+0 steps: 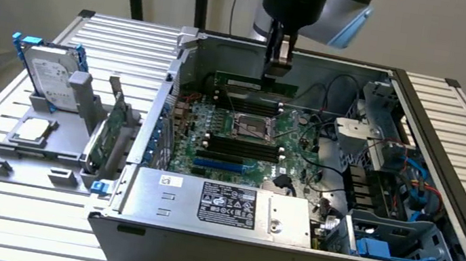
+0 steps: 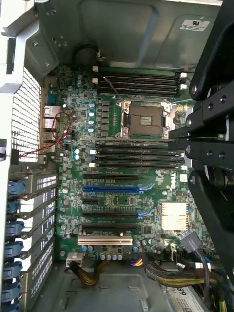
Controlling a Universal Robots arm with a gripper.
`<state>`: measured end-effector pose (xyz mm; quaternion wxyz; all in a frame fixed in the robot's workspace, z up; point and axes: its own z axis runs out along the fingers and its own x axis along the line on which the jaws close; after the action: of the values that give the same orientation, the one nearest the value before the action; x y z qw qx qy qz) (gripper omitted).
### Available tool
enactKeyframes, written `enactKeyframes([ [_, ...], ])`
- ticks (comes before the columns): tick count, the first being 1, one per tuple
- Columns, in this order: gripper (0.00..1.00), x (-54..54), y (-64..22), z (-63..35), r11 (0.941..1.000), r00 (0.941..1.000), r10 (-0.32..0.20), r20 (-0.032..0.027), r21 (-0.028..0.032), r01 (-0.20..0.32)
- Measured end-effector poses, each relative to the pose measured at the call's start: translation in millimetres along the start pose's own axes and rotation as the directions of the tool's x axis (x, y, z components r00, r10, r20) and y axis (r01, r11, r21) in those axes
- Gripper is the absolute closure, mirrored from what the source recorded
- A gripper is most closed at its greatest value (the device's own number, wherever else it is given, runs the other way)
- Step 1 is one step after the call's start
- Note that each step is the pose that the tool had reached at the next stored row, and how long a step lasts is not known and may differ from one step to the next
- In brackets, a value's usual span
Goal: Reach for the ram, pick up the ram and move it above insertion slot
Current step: 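Pick up the ram and move it above insertion slot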
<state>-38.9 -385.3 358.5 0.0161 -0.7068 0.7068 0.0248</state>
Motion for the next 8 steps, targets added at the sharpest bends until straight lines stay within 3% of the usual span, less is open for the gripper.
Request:
enactKeyframes([
  [8, 0.88, -2.8, -9.7, 0.3, 0.9996, 0.9996, 0.028, 0.0002, 0.0015, -0.028],
])
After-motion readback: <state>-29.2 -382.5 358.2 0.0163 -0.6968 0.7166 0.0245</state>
